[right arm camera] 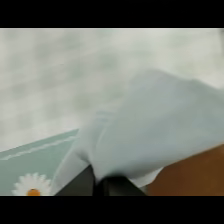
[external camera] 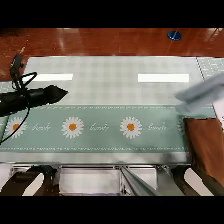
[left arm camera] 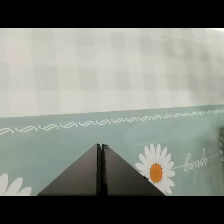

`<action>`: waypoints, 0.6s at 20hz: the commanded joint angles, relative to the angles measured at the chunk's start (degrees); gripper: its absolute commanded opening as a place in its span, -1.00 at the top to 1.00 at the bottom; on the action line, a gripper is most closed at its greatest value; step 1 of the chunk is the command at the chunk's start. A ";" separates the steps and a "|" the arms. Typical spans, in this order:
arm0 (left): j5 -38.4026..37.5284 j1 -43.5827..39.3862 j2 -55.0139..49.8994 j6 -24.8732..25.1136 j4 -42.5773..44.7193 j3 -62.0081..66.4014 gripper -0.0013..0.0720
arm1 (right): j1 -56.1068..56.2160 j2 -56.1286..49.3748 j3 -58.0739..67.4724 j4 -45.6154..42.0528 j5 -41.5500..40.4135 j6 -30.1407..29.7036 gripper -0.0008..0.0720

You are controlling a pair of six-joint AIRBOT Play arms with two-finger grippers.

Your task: Fold the shirts.

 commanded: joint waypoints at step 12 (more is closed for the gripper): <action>2.58 0.02 -0.63 3.63 0.02 0.02 0.90 | -24.65 22.73 -41.03 -28.11 8.00 1.40 -0.16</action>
